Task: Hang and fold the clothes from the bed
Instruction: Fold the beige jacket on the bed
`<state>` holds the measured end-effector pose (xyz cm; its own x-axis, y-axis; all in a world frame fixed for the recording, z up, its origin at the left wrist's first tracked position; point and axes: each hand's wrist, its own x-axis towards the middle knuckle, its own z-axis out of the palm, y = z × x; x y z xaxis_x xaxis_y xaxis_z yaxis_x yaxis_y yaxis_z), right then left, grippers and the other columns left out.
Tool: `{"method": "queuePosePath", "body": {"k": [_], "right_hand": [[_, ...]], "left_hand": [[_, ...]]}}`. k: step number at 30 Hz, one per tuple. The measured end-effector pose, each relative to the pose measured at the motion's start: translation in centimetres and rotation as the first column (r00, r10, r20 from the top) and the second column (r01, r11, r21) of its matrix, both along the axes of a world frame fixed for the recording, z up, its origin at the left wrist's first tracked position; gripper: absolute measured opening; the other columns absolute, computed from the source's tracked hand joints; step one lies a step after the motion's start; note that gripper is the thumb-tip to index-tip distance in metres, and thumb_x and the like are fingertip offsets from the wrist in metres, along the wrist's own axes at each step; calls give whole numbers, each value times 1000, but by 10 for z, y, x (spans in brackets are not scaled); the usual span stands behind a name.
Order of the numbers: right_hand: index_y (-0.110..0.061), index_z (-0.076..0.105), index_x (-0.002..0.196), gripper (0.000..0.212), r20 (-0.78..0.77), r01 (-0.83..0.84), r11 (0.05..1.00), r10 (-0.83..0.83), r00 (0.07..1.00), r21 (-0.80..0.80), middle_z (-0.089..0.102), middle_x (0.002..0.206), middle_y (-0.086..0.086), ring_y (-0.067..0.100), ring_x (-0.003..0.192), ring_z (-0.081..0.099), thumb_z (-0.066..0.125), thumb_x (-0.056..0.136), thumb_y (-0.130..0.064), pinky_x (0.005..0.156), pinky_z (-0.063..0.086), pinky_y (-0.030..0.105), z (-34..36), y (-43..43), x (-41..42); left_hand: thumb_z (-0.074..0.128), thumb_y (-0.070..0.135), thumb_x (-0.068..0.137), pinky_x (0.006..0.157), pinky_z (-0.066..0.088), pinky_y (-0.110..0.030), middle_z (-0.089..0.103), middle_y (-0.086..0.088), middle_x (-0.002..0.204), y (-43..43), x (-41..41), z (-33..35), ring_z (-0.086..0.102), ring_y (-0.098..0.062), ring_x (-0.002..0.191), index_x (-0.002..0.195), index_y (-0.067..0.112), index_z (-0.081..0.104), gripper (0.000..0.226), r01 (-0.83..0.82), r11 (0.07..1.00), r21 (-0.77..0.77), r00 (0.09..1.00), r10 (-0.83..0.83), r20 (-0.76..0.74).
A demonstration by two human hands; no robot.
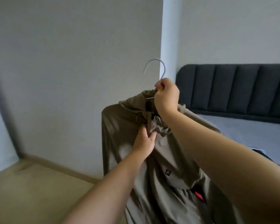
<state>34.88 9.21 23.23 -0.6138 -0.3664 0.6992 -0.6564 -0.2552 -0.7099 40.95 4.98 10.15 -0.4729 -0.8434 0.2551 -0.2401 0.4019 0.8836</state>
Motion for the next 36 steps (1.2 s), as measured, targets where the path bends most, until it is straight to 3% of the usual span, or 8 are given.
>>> {"method": "queuePosePath", "body": {"k": [9, 15, 20, 23, 25, 30, 33, 36], "right_hand": [[-13, 53, 81, 20, -159, -164, 949, 125, 979, -268, 53, 74, -11, 4, 71, 49, 41, 94, -3, 62, 39, 17, 139, -56, 107], [-5, 60, 81, 21, -244, -218, 971, 236, 941, 101, 63, 84, 6, 16, 73, 54, 43, 88, 4, 53, 36, 14, 158, -118, 144], [-3, 61, 73, 24, -295, -330, 919, 383, 876, 215, 60, 68, 2, 1, 58, 51, 44, 88, 7, 49, 34, 2, 142, -146, 175], [1, 64, 72, 25, -315, -416, 869, 487, 815, 268, 54, 54, -9, -6, 46, 51, 46, 88, 8, 47, 34, 5, 132, -156, 202], [-2, 66, 71, 26, -341, -445, 837, 540, 770, 319, 51, 47, -12, -8, 41, 48, 49, 90, 5, 46, 34, 6, 125, -163, 219], [-4, 64, 74, 21, -313, -443, 804, 573, 758, 398, 65, 70, 9, 16, 64, 57, 61, 91, -15, 69, 51, 35, 114, -190, 236], [-14, 49, 64, 44, -451, -54, 852, 328, 830, 521, 57, 70, 5, 24, 70, 53, 54, 91, -49, 65, 39, 29, 100, -204, 230], [-10, 54, 69, 68, -427, 189, 655, 224, 876, 731, 61, 54, 3, 21, 50, 60, 34, 87, -72, 55, 41, 25, 81, -205, 234]], "left_hand": [[53, 33, 94, 89, 36, -25, 48, -11, 125, -63, 109, 140, 51, -27, 112, 104, 5, 68, 33, -555, 785, -276, 816, 449, -363], [57, 58, 84, 71, 51, -30, 69, -6, 74, -95, 196, 146, 67, -25, 78, 70, 11, 67, 50, -104, 927, -361, 940, 210, 270], [65, 32, 85, 76, 49, -36, 64, -6, 95, -129, 291, 184, 59, -29, 93, 94, 14, 68, 21, -413, 244, -878, 812, 535, -234], [53, 39, 94, 96, 42, -39, 57, -8, 126, -154, 318, 206, 50, -30, 118, 126, 14, 54, 40, -228, 574, -787, 801, 570, 184], [44, 39, 98, 82, 44, -35, 64, -13, 111, -166, 326, 208, 57, -33, 106, 96, 13, 59, 30, -159, 661, -734, 760, 556, 336], [48, 28, 98, 64, 29, -32, 64, -24, 86, -184, 357, 200, 56, -33, 83, 64, 8, 57, 40, -355, 683, -638, 828, 547, 125], [54, 29, 95, 58, 26, -32, 50, -16, 61, -194, 373, 189, 48, -28, 67, 49, 12, 40, 51, -469, 712, -523, 796, 597, 99], [55, 32, 94, 55, 26, -30, 42, -7, 52, -199, 387, 183, 45, -28, 63, 48, 10, 39, 53, -560, 700, -443, 749, 656, 90]]}}
